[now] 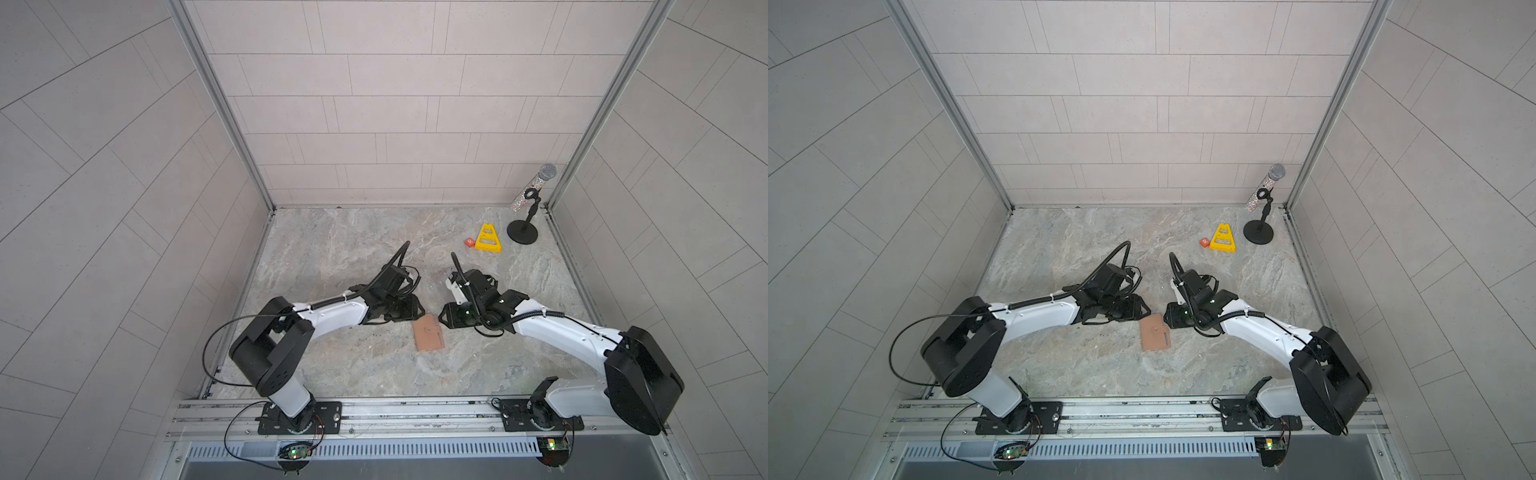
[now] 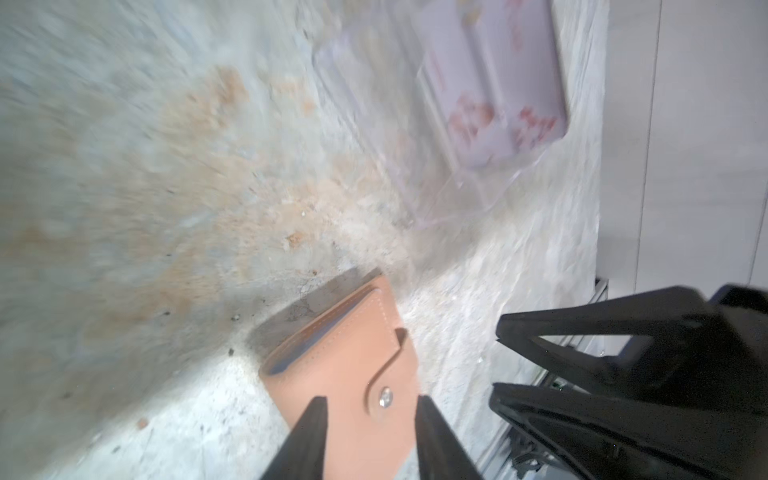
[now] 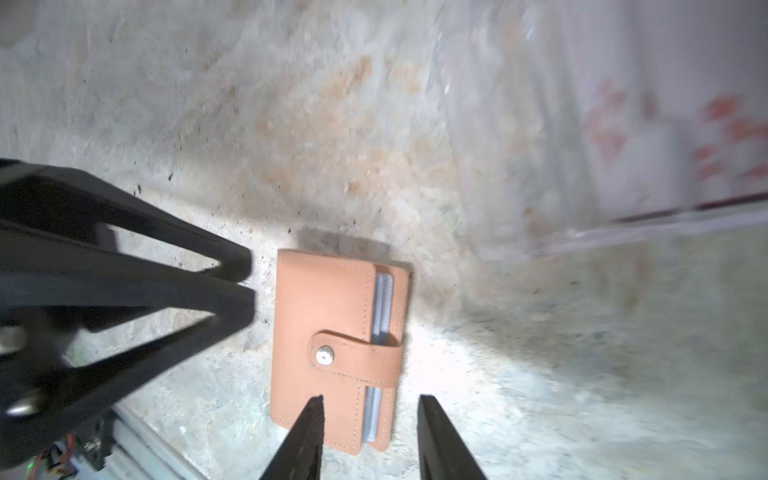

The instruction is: Put the credit cards into the card holder

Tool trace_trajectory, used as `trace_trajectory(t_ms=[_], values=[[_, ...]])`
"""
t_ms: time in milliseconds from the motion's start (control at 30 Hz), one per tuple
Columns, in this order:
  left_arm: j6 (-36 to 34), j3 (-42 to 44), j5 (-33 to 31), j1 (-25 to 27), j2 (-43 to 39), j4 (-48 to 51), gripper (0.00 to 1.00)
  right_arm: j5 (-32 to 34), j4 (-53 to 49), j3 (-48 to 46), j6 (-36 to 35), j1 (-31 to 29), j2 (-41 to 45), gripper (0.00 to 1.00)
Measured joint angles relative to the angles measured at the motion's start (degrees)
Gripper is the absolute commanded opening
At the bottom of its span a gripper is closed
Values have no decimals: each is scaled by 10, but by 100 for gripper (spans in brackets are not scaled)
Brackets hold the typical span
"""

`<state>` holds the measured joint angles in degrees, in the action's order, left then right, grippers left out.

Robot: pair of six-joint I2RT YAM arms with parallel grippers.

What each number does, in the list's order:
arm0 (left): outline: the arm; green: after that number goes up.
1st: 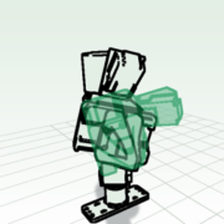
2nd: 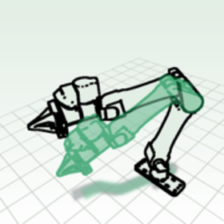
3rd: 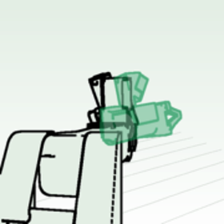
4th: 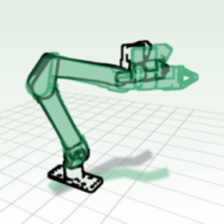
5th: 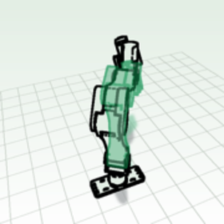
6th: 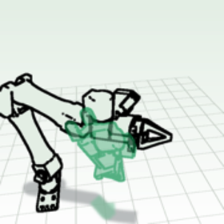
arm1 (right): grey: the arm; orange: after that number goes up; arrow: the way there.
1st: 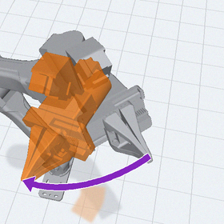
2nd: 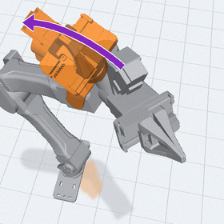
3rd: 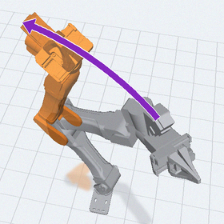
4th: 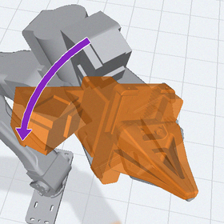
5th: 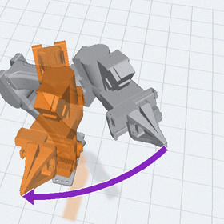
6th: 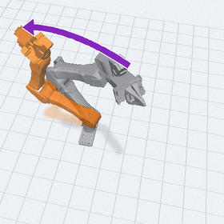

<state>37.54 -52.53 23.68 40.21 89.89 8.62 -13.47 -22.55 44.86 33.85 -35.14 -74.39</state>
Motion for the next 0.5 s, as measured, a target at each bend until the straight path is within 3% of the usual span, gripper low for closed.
trace_trajectory(t_ms=[100, 267, 367, 500], values=[[-48, -44, -96, -5, -50, 78, 62, 103, -31, 10, -16, 0, 43, 47], [-117, -59, -339, -21, -113, 153, 72, 311, -62, 7, -52, 21, 115, 53], [-155, -24, -468, -40, -135, 140, 74, 402, -59, 1, -78, 70, 140, 54], [-203, 33, -589, -74, -148, 97, 77, 483, -21, -31, -113, 146, 157, 57]])
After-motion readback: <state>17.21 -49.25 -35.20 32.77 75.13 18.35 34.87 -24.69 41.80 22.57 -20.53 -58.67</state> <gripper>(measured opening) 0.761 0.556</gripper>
